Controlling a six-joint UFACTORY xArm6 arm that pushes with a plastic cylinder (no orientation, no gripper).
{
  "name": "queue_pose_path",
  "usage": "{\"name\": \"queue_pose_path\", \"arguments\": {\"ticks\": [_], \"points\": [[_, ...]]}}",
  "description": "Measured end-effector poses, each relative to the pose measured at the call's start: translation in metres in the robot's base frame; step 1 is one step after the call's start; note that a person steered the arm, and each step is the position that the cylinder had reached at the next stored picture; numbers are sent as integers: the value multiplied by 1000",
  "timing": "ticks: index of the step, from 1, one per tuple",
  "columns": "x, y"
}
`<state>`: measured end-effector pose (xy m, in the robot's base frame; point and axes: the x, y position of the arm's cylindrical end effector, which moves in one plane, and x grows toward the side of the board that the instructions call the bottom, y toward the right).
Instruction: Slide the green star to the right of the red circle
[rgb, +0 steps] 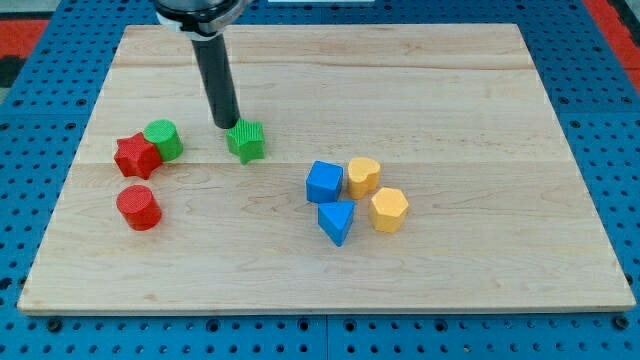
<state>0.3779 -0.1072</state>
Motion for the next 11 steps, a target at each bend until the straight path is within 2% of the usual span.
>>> {"name": "queue_pose_path", "arguments": {"ticks": [3, 4, 7, 8, 9, 11], "points": [[1, 68], [13, 57], [65, -54], [84, -54], [101, -27], [142, -34]]}}
